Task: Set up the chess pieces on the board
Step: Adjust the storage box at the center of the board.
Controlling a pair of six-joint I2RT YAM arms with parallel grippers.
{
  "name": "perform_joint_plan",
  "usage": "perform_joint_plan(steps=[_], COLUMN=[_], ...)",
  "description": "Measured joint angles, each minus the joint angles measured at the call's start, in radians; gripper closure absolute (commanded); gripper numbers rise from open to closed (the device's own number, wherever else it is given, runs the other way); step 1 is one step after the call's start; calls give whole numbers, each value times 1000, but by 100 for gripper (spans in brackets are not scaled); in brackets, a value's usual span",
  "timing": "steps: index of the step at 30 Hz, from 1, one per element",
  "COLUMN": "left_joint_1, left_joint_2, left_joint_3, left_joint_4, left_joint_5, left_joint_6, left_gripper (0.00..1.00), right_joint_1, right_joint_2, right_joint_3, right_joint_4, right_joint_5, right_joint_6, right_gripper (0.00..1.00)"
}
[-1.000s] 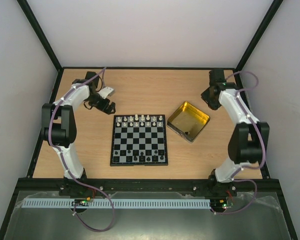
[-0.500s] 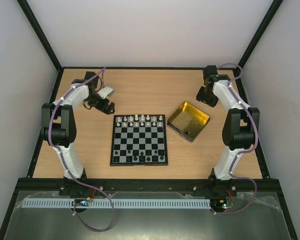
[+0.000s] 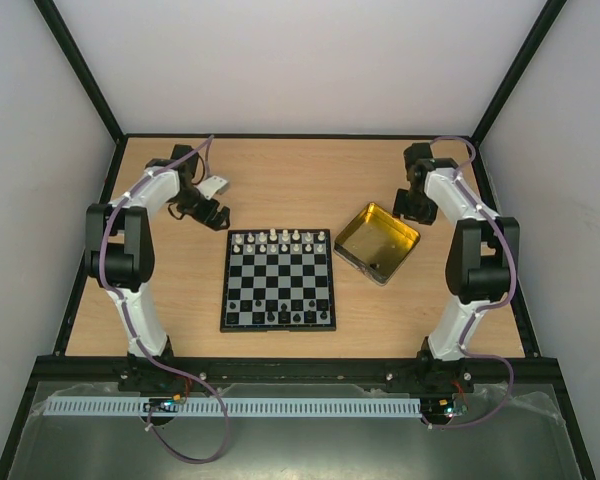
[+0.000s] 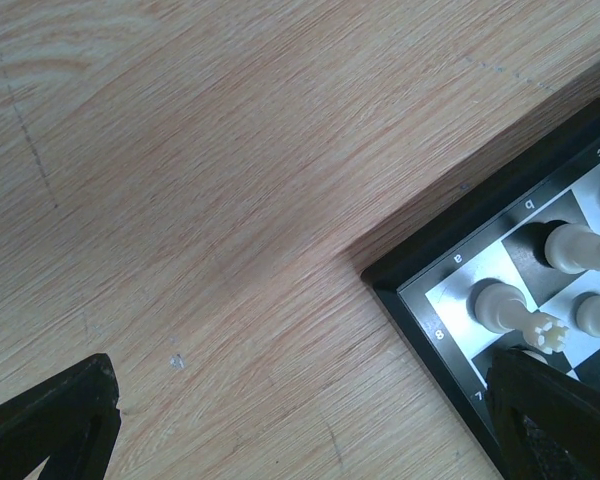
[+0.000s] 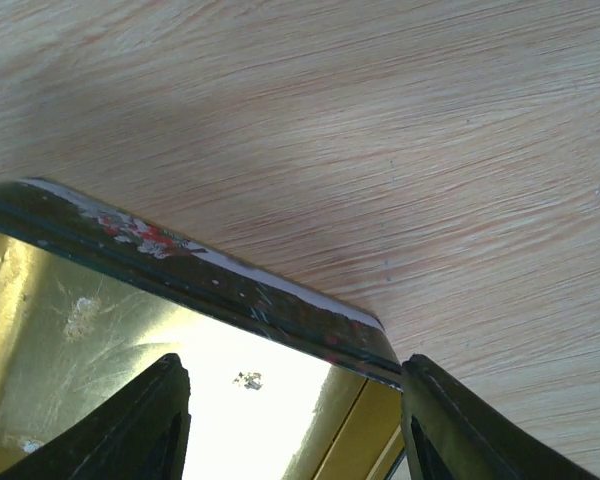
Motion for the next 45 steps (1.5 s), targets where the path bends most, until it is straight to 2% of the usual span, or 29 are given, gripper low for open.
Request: perform_joint_plan(steps=[15, 26, 33, 45], left_joint_1=[2, 11, 23, 23], left_joint_2=[11, 12, 14, 15], left_joint_3=[10, 10, 10, 9], left_joint_4=[0, 0, 0, 0], left_joint_5=[0, 0, 0, 0], left_joint_6=[8, 8, 9, 8], left_gripper=[1, 1, 1, 1], right_joint_1=[62, 62, 48, -97], right_joint_2=[8, 143, 167, 64], right_joint_3=[-8, 63, 72, -145], right_joint_4=[5, 12, 23, 100], right_joint_5=[7, 58, 101, 106], right_joint_6=[-36, -35, -13, 110], right_gripper=[44, 46, 48, 48])
